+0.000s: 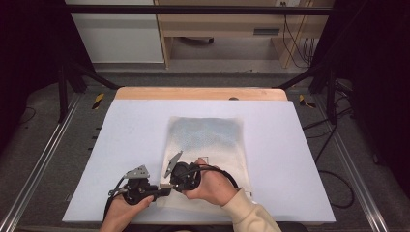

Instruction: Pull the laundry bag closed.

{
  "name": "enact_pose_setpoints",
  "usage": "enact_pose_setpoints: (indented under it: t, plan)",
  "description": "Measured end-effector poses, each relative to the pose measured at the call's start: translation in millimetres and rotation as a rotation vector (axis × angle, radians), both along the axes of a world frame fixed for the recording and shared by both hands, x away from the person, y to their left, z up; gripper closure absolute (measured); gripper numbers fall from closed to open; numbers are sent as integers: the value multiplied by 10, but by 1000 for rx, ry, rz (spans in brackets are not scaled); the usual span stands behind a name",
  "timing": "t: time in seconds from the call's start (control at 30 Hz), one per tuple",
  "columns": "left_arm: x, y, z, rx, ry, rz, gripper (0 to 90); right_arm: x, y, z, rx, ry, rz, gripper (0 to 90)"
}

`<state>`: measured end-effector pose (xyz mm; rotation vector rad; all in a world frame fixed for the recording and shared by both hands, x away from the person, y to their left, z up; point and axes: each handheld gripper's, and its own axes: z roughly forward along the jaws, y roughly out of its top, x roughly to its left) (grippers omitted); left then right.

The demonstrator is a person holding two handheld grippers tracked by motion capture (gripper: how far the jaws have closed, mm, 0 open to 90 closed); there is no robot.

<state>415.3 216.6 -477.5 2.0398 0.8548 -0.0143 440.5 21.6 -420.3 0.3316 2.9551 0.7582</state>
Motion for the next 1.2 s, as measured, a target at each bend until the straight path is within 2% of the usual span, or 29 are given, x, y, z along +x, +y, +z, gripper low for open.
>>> enact_pose_setpoints:
  t: [0.53,0.93,1.2]
  plan:
    - [-18,-43,-6,11,-15,-4,820,-14,-65,-27,15,8,-7,820]
    - [-24,-47,4,-4,-20,-6,820,-21,-125,-10,21,9,-14,820]
    - [-15,-38,5,-12,-19,-5,821,-5,-209,-32,24,17,-39,820]
